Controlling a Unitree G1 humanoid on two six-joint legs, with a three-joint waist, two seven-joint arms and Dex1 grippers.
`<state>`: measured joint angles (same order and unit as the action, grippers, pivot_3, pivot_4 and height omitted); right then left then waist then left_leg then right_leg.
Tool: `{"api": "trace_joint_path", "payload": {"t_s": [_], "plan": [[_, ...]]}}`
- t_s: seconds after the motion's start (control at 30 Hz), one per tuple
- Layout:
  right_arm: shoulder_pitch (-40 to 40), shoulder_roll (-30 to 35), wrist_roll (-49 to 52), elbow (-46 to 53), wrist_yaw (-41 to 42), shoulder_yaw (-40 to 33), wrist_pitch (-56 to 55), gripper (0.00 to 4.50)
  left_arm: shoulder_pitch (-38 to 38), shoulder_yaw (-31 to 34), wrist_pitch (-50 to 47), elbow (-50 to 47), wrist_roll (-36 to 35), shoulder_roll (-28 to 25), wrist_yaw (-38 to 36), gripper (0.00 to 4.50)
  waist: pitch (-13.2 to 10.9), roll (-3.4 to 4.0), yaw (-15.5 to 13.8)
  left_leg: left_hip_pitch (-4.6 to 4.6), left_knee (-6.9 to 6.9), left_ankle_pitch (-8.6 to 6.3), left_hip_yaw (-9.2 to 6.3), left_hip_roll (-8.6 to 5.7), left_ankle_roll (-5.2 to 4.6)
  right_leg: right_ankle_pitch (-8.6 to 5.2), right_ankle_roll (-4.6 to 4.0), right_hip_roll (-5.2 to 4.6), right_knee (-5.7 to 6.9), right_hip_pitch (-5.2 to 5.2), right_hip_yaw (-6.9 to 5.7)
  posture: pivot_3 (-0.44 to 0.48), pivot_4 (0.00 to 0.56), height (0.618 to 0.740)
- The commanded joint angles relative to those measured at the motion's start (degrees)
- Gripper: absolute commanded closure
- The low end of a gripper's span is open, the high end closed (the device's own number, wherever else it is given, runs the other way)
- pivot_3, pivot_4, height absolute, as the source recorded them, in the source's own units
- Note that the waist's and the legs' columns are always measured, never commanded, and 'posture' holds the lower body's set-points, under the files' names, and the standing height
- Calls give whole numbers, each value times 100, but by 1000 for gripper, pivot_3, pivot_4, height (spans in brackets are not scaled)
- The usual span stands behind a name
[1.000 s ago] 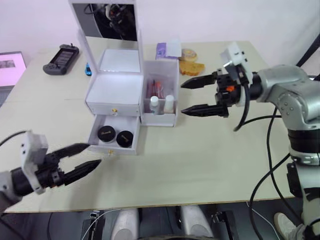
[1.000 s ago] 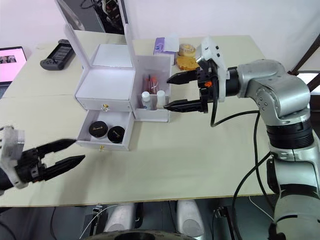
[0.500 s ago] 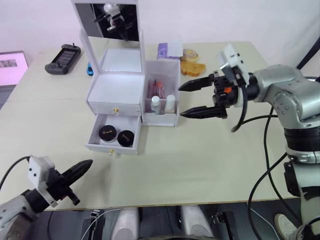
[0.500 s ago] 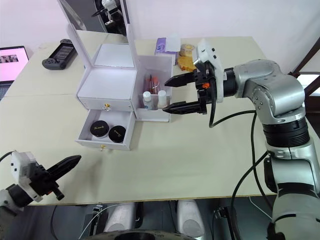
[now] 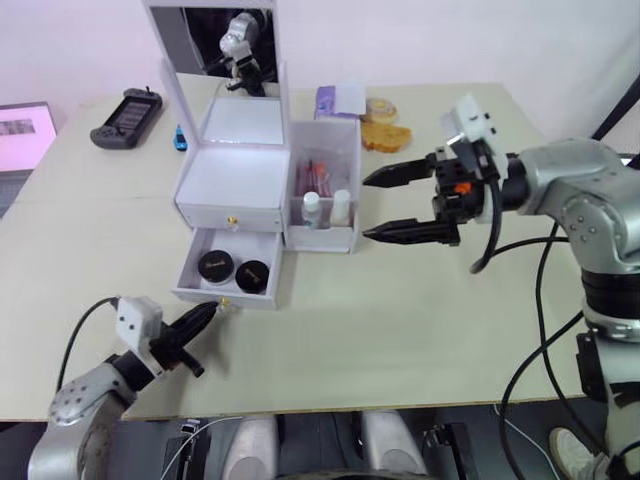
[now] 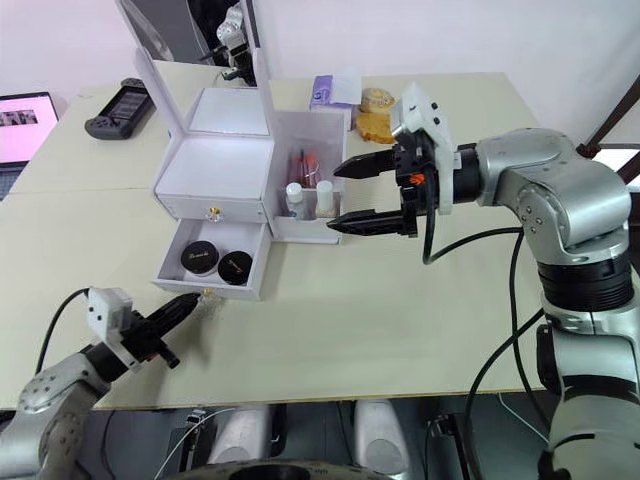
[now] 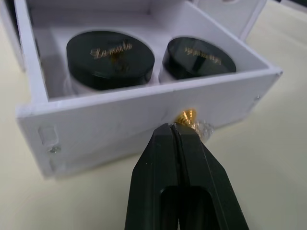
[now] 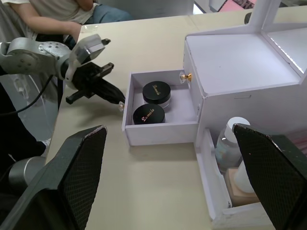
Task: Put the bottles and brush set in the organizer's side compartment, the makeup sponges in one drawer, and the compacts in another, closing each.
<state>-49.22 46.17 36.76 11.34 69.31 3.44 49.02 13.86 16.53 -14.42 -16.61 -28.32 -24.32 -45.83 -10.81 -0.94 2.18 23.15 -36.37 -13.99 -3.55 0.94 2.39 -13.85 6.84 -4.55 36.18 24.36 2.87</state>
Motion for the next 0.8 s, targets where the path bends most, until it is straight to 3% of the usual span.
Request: {"api": "trace_joint_path", "payload": {"t_s": [0.03,0.27,0.5,0.8], "plan": [[-33,103,116,194,-61,-230,22,0,-382,77,-112,-115,-308,32,215,4482,0,0,-3,0,-1,0,0,0,0,0,1,0,0,0,0,0,150,740],[-12,152,195,308,-189,-275,100,0,-989,-253,-301,-10,-254,11,431,4482,0,0,-15,1,-2,0,0,0,0,2,3,0,0,0,0,0,150,740],[29,269,260,392,-283,-360,168,0,-1873,-585,-264,683,3,-133,401,4482,1,2,-102,-1,-12,1,-4,-1,0,2,2,4,5,-5,-2,0,150,740],[124,287,385,473,-418,-404,204,0,-1172,-109,-399,186,-380,-538,163,4482,0,3,-120,2,-7,0,-3,0,-1,2,2,2,2,-3,-1,0,150,740]]}}
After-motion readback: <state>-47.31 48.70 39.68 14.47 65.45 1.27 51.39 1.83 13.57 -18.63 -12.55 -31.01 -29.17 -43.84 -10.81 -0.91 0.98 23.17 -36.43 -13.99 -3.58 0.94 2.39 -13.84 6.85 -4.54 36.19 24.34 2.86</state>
